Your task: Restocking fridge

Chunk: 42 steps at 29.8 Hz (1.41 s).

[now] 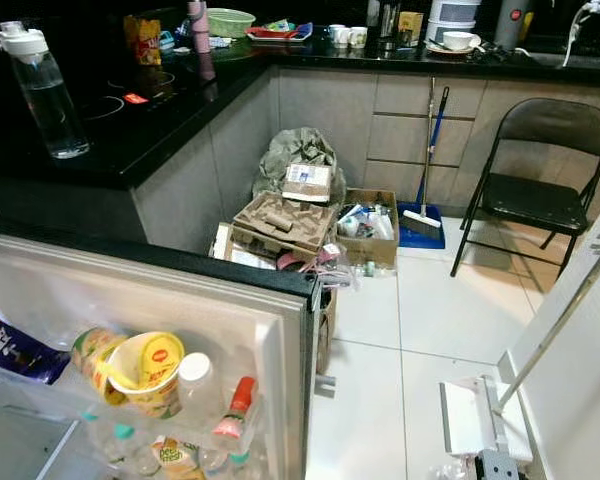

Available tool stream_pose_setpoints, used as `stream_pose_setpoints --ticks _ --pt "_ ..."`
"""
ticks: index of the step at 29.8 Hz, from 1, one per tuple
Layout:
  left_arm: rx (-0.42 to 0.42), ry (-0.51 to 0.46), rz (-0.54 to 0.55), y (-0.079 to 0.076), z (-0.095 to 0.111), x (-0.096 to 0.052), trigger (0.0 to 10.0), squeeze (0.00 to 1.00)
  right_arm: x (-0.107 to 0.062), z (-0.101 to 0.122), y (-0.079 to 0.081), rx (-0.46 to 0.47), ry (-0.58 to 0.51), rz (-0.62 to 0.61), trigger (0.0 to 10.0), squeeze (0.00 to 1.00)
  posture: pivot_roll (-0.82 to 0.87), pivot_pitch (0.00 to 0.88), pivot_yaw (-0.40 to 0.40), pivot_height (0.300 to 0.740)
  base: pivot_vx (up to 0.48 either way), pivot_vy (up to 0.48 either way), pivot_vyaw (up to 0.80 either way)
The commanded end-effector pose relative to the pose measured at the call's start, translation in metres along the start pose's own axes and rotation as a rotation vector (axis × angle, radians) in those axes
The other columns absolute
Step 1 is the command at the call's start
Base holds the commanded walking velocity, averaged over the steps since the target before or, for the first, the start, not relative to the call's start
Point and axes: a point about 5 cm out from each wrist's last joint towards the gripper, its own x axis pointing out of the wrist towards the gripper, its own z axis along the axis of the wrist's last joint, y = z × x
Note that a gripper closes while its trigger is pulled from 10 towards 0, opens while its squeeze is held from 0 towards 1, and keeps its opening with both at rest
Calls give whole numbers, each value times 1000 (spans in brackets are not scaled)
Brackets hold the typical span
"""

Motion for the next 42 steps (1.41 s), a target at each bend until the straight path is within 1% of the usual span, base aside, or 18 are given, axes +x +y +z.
stream_pose_setpoints --ticks 1,7,20,36,38,40,42 --pt "8 29 -3 1 -10 -2 10000 0 -1 -4 0 -7 9 7 10000 0 -88 96 9 740 0 0 781" --pt "28 28 -24 -4 -10 -2 10000 0 -2 -6 0 -8 13 10 10000 0 -87 96 12 740 0 0 780" --pt "41 26 -57 -9 -8 -1 10000 0 -3 -9 0 -1 16 8 10000 0 -86 112 17 740 0 0 779" --pt "33 39 -77 -16 -8 0 10000 0 -3 -10 -1 2 17 5 10000 0 -88 118 20 740 0 0 777" --pt "30 41 -83 -17 -9 0 10000 0 -4 -10 -2 6 16 -2 10000 0 -88 118 20 740 0 0 556" --pt "31 45 -88 -18 -10 0 10000 0 -4 -11 -4 46 10 -22 10000 0 -89 118 21 740 0 0 0" --pt "34 47 -92 -20 -10 0 10000 0 -5 -11 -5 45 12 -25 10000 0 -89 118 21 740 0 0 0"
